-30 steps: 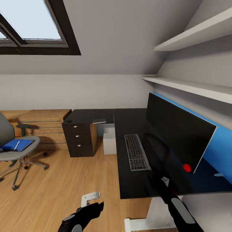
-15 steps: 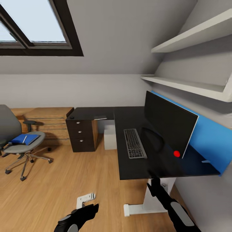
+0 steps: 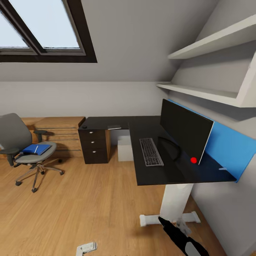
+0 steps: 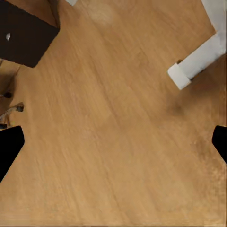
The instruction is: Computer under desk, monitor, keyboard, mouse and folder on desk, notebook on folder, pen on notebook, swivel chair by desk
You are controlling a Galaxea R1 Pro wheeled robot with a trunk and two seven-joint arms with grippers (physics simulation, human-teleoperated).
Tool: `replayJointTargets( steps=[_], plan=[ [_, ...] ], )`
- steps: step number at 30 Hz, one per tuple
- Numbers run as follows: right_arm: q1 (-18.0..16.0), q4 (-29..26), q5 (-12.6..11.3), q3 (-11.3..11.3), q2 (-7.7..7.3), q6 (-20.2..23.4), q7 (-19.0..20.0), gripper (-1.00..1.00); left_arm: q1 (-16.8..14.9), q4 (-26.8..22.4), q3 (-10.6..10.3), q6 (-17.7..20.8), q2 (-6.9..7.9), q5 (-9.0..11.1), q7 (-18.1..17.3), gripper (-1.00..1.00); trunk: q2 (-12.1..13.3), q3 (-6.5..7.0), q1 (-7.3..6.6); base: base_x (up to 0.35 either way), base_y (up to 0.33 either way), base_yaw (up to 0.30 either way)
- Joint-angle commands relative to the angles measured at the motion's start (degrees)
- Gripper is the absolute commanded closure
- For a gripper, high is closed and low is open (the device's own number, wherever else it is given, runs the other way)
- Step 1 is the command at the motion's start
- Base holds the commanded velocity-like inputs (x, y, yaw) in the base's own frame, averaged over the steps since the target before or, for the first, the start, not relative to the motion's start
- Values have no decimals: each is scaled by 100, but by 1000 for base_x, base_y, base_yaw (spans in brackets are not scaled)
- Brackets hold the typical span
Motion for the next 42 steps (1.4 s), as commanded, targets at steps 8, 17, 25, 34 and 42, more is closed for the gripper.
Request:
replayJointTargets(
  steps=[8,17,25,34,42],
  plan=[
    [-4,1540,954,24,388,-3479,196,-100,-7,1540,-34,-1471,23,-192,-237,-100,-5,-6,0,-11,329,0],
    [-4,2069,1467,67,533,-3941,672,-100,-7,1816,-63,-1795,-2,-405,-405,-100,-5,-6,0,0,334,0],
    [-4,2084,1478,77,604,-3968,641,-100,-6,1939,-81,-1790,-88,-624,-406,-100,-5,-6,0,75,328,0],
    [-4,2078,1490,84,660,-4101,352,-100,-3,2013,-78,-1797,-123,-660,-406,-100,-5,-22,0,280,142,0],
    [-4,2078,1491,63,662,-4127,318,-100,-6,2018,-74,-1798,-126,-657,-406,-100,-5,-25,0,329,3,0]
  ],
)
